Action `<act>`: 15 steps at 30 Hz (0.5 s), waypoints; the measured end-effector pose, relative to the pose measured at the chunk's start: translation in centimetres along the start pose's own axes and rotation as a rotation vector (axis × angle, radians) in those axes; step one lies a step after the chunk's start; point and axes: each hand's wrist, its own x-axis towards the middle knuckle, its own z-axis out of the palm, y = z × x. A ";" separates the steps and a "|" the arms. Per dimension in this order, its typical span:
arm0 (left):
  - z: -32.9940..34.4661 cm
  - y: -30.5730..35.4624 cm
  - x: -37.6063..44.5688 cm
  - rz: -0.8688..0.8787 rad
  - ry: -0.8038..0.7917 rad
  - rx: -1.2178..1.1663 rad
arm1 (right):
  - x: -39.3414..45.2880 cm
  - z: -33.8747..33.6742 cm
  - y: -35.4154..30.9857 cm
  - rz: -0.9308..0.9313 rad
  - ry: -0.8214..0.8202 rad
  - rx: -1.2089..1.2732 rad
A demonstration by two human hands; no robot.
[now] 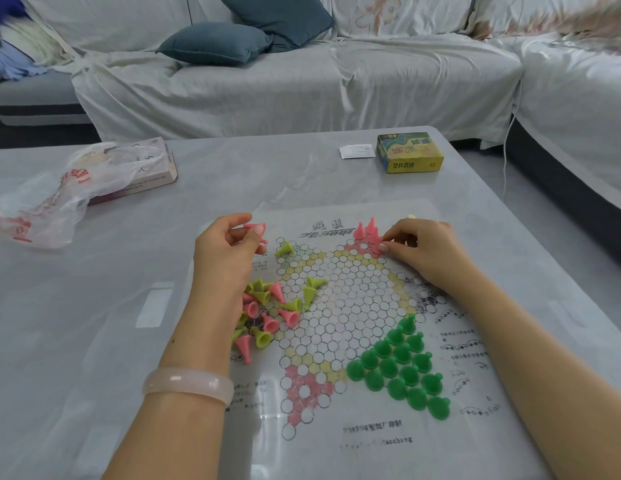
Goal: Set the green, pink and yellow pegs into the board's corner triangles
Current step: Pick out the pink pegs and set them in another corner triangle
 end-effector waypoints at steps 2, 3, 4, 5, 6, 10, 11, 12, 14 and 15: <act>0.0 0.1 -0.1 0.000 -0.007 0.005 | 0.0 -0.1 0.2 0.015 0.011 0.037; 0.0 0.1 -0.2 -0.005 -0.014 0.006 | -0.1 -0.2 0.3 0.039 0.023 0.089; 0.0 0.2 -0.3 -0.016 -0.031 0.005 | -0.1 -0.4 0.4 0.068 0.041 0.151; 0.1 0.4 -0.5 -0.034 -0.062 0.006 | -0.1 -0.5 0.4 0.097 0.067 0.206; 0.1 0.5 -0.7 -0.057 -0.107 0.006 | -0.1 -0.8 0.3 0.117 0.103 0.246; 0.7 1.2 -1.5 -0.142 -0.303 -0.055 | 0.3 -2.4 -1.8 0.075 0.253 0.327; 0.9 1.4 -1.7 -0.146 -0.342 -0.055 | 0.4 -2.7 -2.7 0.044 0.240 0.347; 1.0 1.5 -1.9 -0.139 -0.375 -0.047 | 0.5 -2.9 -3.7 0.009 0.200 0.359; 1.3 1.5 -2.2 -0.111 -0.426 -0.027 | 0.5 -2.7 -5.6 -0.059 0.077 0.330; 1.3 1.6 -2.3 -0.093 -0.448 -0.011 | 0.5 -2.4 -6.4 -0.086 0.008 0.297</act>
